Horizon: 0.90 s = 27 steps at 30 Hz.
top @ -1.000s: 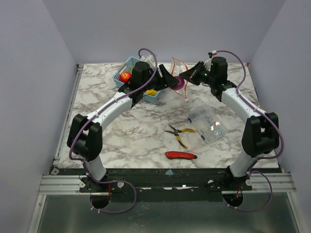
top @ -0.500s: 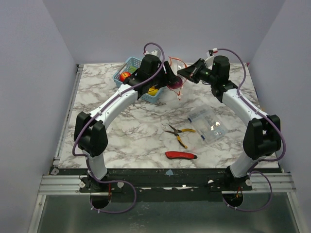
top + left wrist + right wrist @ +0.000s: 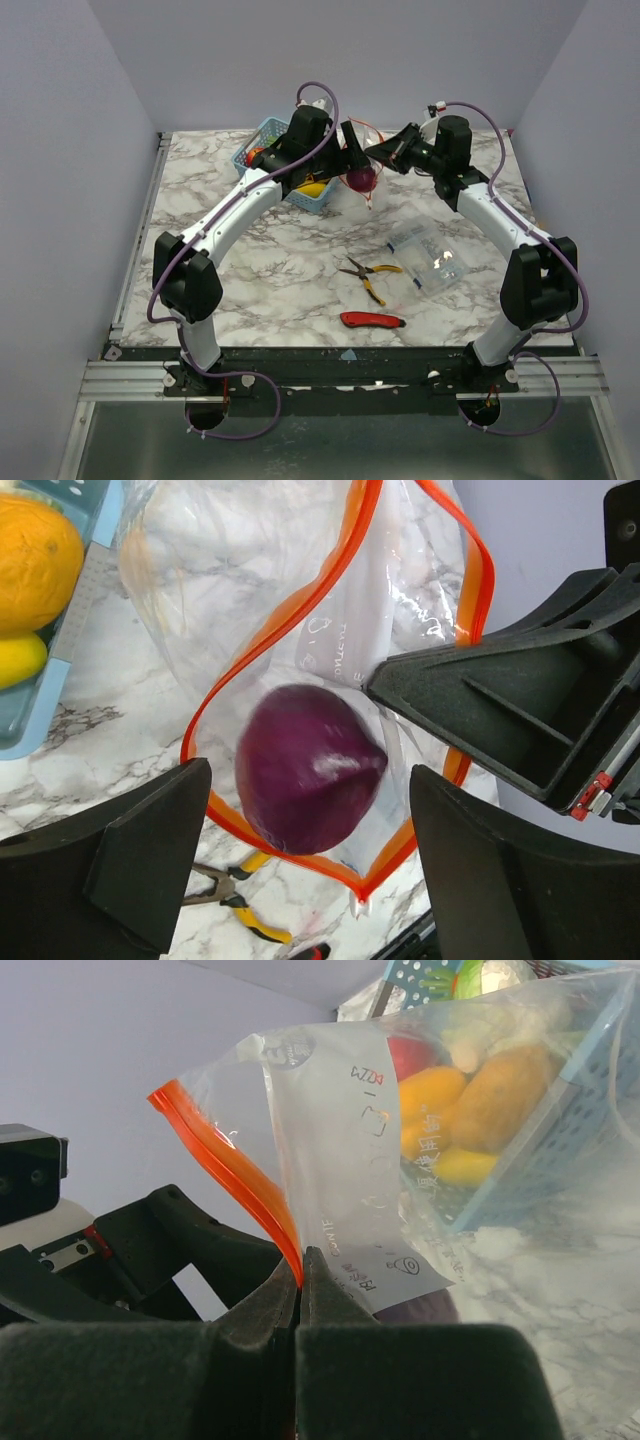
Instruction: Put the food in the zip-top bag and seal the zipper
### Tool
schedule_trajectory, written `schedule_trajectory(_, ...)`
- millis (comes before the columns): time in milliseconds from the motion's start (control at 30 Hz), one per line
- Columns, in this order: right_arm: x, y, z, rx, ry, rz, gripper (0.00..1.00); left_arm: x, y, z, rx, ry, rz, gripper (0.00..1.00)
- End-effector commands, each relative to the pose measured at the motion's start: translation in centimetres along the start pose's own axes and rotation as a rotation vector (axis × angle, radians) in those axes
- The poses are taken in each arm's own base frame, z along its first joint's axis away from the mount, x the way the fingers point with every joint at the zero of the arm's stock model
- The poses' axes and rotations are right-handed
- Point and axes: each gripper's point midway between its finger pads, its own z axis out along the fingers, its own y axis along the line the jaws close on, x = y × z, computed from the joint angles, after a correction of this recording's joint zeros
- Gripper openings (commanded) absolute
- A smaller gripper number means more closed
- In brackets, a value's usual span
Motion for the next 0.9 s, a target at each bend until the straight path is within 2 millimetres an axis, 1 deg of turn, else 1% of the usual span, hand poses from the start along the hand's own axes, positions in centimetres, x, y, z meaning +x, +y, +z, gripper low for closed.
schedule_trajectory(0, 0.2, 0.3, -0.6, -0.005, 0.010, -0.016, 0.01, -0.9, -1.7, -2.5, 0.064, 0.007, 0.061, 0.93)
schedule_trajectory(100, 0.0, 0.3, -0.7, 0.004, 0.004, -0.030, 0.01, -1.3, -1.7, -3.8, 0.068, -0.010, 0.090, 0.92)
schedule_trajectory(133, 0.0, 0.3, -0.8, 0.009, 0.001, -0.038, 0.01, -1.3, -1.3, -4.1, 0.062, -0.018, 0.099, 0.91)
schedule_trajectory(233, -0.1, 0.2, -0.9, 0.024, -0.002, -0.058, 0.01, -1.2, -0.3, -4.9, 0.054, -0.045, 0.111, 0.82)
schedule_trajectory(300, -0.2, 0.0, -1.0, 0.038, -0.002, -0.070, 0.01, -0.9, 0.6, -5.0, 0.048, -0.047, 0.106, 0.73)
schedule_trajectory(333, -0.2, 0.0, -1.0, 0.041, -0.002, -0.078, 0.01, -0.6, 1.0, -4.9, 0.042, -0.041, 0.103, 0.72)
schedule_trajectory(367, -0.2, 0.0, -1.1, 0.042, -0.004, -0.084, 0.01, -0.5, 1.2, -4.8, 0.045, -0.038, 0.102, 0.72)
schedule_trajectory(433, -0.2, 0.0, -1.3, 0.046, -0.004, -0.098, 0.01, 0.1, 1.3, -4.2, 0.065, -0.007, 0.088, 0.78)
schedule_trajectory(467, -0.2, 0.1, -1.3, 0.047, -0.003, -0.102, 0.01, 0.4, 1.3, -3.8, 0.071, 0.015, 0.077, 0.78)
schedule_trajectory(567, -0.5, 0.2, -1.3, 0.051, -0.008, -0.139, 0.01, 0.8, 0.4, -3.0, 0.124, 0.054, 0.061, 0.78)
schedule_trajectory(600, -0.3, -0.4, -1.5, 0.081, 0.005, -0.133, 0.01, 1.1, 0.0, -2.7, 0.147, 0.072, 0.050, 0.76)
schedule_trajectory(733, -0.5, -0.7, -1.7, 0.109, 0.004, -0.173, 0.01, 1.1, -1.5, -2.1, 0.213, 0.110, 0.026, 0.65)
schedule_trajectory(833, -0.5, -1.1, -1.9, 0.130, 0.005, -0.193, 0.01, 0.9, -2.9, -2.1, 0.266, 0.109, 0.023, 0.63)
schedule_trajectory(867, -0.5, -1.2, -2.0, 0.141, 0.005, -0.203, 0.01, 0.8, -3.1, -2.1, 0.269, 0.108, 0.024, 0.59)
